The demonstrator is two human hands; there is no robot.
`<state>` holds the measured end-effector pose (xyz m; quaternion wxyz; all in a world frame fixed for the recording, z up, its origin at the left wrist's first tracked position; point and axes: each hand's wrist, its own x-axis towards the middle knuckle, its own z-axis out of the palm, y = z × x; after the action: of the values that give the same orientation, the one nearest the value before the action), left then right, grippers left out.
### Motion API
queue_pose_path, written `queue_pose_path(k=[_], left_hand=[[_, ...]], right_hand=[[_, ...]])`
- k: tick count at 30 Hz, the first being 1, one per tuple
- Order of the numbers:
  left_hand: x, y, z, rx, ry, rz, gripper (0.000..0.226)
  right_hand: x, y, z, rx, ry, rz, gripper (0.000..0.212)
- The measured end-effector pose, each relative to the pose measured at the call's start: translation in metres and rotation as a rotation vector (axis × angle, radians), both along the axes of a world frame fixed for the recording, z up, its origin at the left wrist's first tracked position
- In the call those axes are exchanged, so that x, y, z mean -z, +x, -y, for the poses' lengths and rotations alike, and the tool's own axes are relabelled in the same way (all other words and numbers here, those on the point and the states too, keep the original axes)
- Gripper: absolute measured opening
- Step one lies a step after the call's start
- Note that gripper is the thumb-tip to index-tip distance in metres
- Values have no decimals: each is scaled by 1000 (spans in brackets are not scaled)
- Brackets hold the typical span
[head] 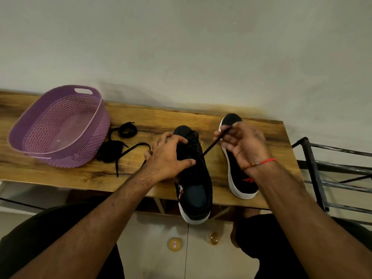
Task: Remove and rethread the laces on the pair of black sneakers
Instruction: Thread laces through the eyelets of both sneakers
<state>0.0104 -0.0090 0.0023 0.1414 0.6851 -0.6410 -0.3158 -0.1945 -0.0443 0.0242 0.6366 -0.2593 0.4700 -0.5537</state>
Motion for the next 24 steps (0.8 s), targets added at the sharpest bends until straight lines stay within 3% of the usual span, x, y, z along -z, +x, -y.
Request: queue_pose_path(k=[2,4,5,7,9,11,13,16,18,21,22,24], left_hand=[[0,8,4,-1,52,19,86],[3,13,5,19,89,59,102],[5,14,4,48,91,107,108],[11,13,1,132,56,242,110],[16,9,-2,201,21,344,102],[19,5,-4,231,25,368,93],[19,5,-4,222,63,339,90],[17,8,-1,186,109,285,92],[15,9,0,171,113,266,92],[12,7,-1,155,143,226,88],[12,6,-1,152,155,213,86],[11,6,-1,148,163,192,82]], right_hand=[[-17,-16,10,190,-101,137,16],[-26,-30,14,266,-222,-32,18],[-28,-33,13,232,-281,-228,15],[-27,-29,6,10,-383,-717,5],[-15,-18,-3,-360,-462,-1140,13],[4,-4,-11,-718,-479,-1431,23],[19,6,-13,-874,-467,-1596,23],[16,2,-5,-698,-372,-1460,7],[3,-12,7,-300,-330,-1214,4],[-23,-48,26,426,-274,-617,2],[-25,-59,28,542,-264,-508,4],[-23,-64,27,550,-263,-545,17]])
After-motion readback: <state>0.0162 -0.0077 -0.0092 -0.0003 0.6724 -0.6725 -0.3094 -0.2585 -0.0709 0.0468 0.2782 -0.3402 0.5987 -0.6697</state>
